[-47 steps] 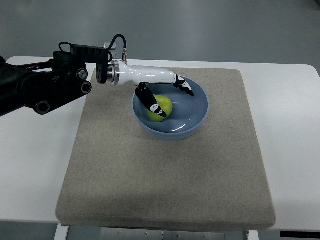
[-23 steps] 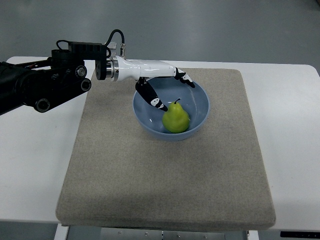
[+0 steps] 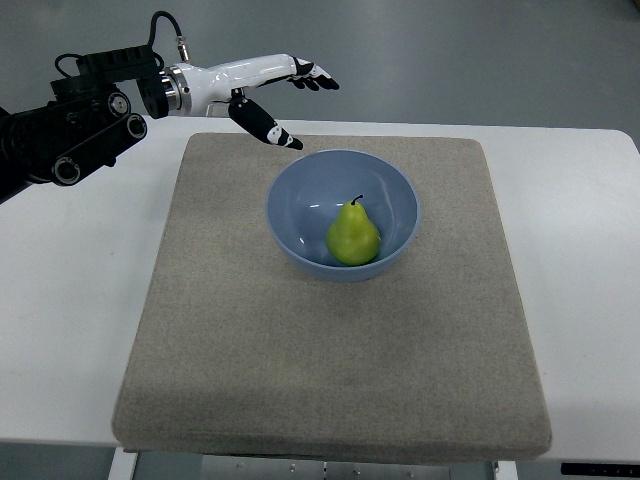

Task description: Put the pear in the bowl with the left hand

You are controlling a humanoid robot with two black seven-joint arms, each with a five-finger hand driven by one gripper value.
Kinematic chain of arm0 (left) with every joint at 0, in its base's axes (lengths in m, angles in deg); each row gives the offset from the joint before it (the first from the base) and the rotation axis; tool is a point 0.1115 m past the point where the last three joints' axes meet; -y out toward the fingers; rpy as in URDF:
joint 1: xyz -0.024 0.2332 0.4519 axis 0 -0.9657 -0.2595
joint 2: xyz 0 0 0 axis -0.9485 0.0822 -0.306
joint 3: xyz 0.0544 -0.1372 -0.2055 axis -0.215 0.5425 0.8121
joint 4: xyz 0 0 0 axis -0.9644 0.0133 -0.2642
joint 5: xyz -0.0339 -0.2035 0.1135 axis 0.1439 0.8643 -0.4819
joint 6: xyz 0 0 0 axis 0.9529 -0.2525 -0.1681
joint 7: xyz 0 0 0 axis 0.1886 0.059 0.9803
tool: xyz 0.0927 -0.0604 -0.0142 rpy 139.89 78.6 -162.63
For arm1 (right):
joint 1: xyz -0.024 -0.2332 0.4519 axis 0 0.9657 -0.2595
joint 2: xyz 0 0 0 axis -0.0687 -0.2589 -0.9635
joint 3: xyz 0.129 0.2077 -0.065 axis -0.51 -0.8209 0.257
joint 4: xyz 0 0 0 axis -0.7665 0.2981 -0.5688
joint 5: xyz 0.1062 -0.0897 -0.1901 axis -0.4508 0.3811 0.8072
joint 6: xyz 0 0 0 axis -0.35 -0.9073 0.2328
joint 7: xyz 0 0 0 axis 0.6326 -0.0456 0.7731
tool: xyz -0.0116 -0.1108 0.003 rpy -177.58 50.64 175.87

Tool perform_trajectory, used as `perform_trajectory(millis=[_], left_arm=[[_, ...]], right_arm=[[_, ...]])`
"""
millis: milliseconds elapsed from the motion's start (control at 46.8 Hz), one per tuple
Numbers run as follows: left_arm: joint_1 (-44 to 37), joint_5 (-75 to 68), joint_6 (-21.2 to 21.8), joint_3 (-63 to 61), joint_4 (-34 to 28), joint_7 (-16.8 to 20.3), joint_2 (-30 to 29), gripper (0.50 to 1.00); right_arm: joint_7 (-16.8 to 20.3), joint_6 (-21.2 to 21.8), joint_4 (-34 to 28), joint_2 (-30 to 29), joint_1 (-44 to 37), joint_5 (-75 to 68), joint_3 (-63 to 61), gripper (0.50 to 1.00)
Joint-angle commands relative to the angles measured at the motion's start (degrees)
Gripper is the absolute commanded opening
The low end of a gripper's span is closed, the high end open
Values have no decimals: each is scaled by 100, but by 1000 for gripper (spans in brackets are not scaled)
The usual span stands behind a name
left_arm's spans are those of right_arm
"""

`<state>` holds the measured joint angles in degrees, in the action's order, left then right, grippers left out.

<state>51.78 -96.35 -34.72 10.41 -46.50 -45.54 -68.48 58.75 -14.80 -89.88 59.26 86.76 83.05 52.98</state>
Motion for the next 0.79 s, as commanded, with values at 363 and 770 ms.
perform_trajectory(millis=[363,770], left_arm=[[-170,2194,8,-36,-1367,-8,91,864],[-794,4400,25,-10,-2334,-34,793,864]], right_arm=[[0,0,0,0,0,0,0,926],[0,0,0,0,0,0,0,926]])
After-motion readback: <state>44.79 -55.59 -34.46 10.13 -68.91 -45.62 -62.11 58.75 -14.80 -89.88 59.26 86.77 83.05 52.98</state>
